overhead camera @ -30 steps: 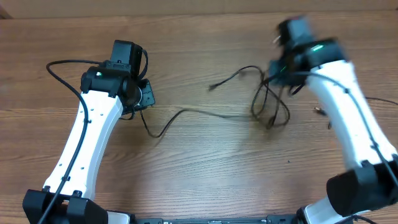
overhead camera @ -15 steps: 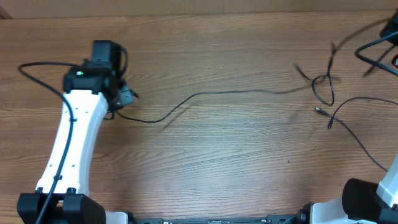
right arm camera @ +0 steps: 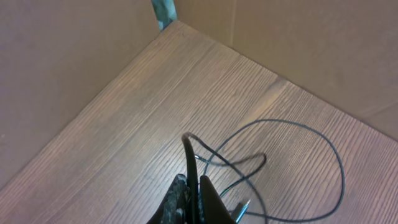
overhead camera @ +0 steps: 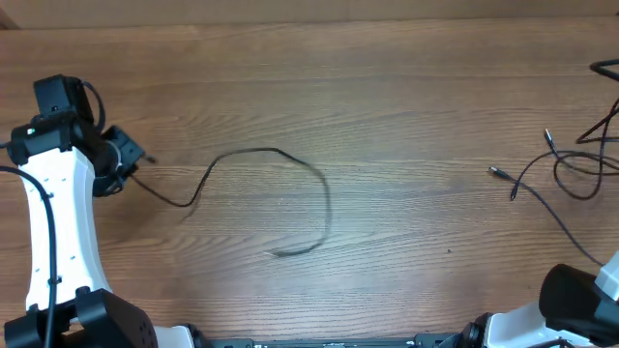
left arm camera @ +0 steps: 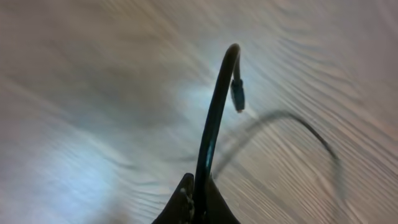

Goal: Untangle cables

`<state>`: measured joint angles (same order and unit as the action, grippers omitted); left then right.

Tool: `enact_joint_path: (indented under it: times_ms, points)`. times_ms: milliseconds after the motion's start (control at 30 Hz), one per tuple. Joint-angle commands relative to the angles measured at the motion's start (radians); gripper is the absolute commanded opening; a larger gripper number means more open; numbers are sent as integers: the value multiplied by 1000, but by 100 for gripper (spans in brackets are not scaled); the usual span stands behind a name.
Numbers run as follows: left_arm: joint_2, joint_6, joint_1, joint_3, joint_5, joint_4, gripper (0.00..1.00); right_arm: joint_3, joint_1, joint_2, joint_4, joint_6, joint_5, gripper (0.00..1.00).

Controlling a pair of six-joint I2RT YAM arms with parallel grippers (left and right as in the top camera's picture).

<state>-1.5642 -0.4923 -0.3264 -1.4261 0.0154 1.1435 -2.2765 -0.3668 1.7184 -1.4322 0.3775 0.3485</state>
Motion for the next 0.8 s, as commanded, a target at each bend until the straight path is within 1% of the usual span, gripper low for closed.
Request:
enact_joint_path:
  times_ms: [0, 133, 233, 300, 400, 433, 500, 533, 567, 600, 667, 733, 767]
  points:
    - [0, 89, 76, -2, 205, -7, 4, 0, -2, 44, -35, 15, 22, 4]
    - [0, 132, 160, -2, 205, -7, 4, 0, -23, 108, -99, 16, 69, 4]
    - [0, 136, 209, -2, 232, -17, 4, 15, -54, 142, -116, 16, 90, 4]
    - [0, 158, 237, -2, 282, -33, 4, 38, -82, 153, -116, 18, 89, 4]
    - [0, 200, 284, -2, 387, -71, 4, 72, -132, 158, -114, 69, 81, 5]
    - [0, 221, 298, -2, 425, -88, 4, 77, -146, 158, -113, 71, 62, 15]
    - [0, 267, 335, -2, 503, -135, 4, 78, -168, 158, -107, 67, -21, 54]
    - [0, 288, 354, -2, 538, -162, 4, 77, -174, 158, -103, 66, -79, 68]
    - [0, 296, 369, -2, 561, -185, 4, 77, -177, 158, -98, 56, -134, 78]
    - [0, 312, 396, -2, 601, -225, 4, 77, -178, 158, -90, 6, -241, 84]
    - [0, 314, 431, -2, 647, -281, 4, 77, -171, 158, -84, -89, -409, 85]
    - [0, 314, 467, -2, 691, -344, 4, 77, -152, 158, -90, -148, -530, 85]
    - [0, 313, 507, -2, 728, -418, 4, 78, -118, 158, -103, -209, -608, 86]
